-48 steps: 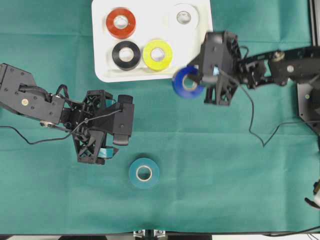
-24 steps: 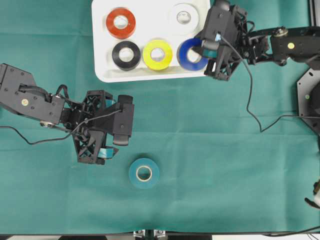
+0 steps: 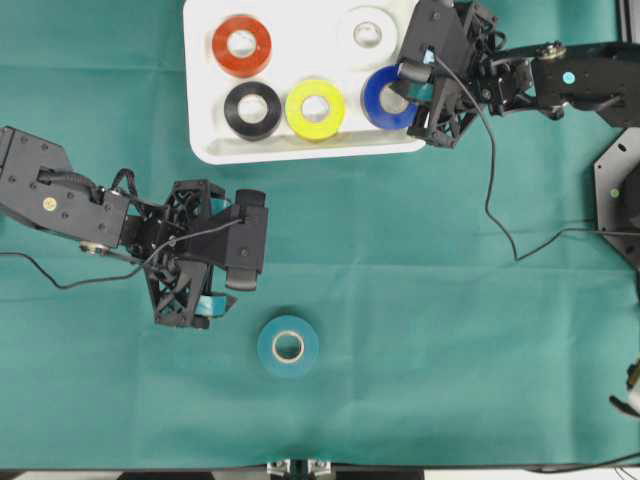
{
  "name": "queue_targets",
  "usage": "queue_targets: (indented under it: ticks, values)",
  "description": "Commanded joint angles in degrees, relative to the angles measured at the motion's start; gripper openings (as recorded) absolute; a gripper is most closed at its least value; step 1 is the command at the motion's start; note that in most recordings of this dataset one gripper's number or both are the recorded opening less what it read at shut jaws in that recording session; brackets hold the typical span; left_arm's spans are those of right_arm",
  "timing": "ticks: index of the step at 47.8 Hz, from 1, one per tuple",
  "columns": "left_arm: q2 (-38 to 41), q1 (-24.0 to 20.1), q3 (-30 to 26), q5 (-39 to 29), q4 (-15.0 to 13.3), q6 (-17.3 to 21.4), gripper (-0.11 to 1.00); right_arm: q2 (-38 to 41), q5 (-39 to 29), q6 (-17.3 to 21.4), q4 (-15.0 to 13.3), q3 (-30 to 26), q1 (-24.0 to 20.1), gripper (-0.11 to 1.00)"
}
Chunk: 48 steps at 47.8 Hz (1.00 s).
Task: Put the tape alternately from left to right into the white case.
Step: 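Lower the blue roll beside the yellow roll and open the right gripper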
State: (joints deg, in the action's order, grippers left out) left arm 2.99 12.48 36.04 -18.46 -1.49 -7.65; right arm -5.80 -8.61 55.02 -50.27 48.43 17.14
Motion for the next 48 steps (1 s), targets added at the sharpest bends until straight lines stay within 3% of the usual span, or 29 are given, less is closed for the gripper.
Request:
queue_targets:
  ticks: [1, 39, 40, 48]
  values:
    - [-0.97, 0.26, -0.35, 0.26, 0.0, 0.0, 0.55, -0.62, 1.14, 0.0, -0.18, -1.14, 0.18, 0.26]
    - [-1.23, 0.26, -0.26, 0.18, 0.0, 0.0, 0.55, -0.44, 4.22, 0.09, -0.18, -0.53, 0.18, 0.27]
    - [-1.23, 0.26, -0.26, 0.18, 0.0, 0.0, 0.55, -0.44, 4.04, 0.09, -0.09, -0.53, 0.18, 0.29]
    - [-1.32, 0.26, -0.18, 0.18, 0.0, 0.09, 0.55, -0.44, 3.69, 0.09, -0.18, -0.53, 0.18, 0.77]
